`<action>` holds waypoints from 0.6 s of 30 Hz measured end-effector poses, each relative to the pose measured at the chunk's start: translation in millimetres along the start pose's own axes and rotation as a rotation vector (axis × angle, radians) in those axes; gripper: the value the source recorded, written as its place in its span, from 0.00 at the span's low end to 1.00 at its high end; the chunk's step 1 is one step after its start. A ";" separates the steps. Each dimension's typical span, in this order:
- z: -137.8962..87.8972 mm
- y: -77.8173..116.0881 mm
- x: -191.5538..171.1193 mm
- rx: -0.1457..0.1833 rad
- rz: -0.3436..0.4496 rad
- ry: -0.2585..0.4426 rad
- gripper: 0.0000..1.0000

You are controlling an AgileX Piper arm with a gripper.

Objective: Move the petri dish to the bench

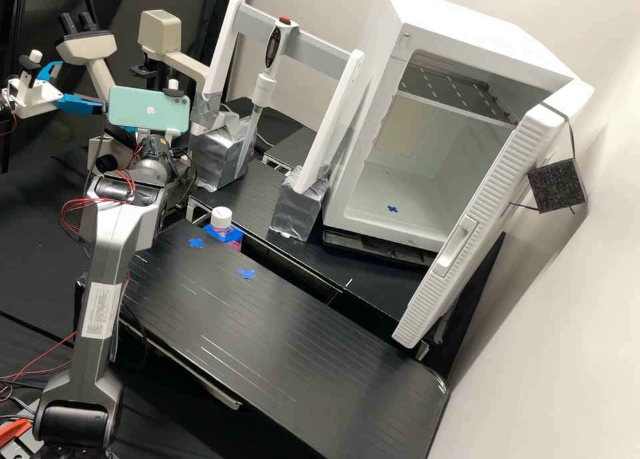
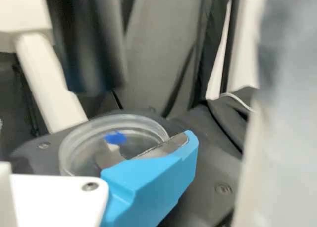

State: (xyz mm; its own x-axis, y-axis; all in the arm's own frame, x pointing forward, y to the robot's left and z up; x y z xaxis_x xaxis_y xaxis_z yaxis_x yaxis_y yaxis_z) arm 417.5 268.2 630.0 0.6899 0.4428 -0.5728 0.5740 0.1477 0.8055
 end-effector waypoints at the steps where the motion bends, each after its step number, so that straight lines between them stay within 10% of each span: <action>1: 1.9 -1.2 0.5 0.001 -0.004 -0.009 1.00; 12: 2.8 2.7 2.7 0.027 0.033 -0.036 1.00; 18: 3.9 1.9 6.9 -0.048 0.081 -0.104 1.00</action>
State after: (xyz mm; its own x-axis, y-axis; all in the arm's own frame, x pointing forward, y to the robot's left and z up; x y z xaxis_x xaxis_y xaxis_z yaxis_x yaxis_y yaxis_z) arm 425.0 268.0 627.0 0.7764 0.3610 -0.5166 0.4946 0.1590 0.8544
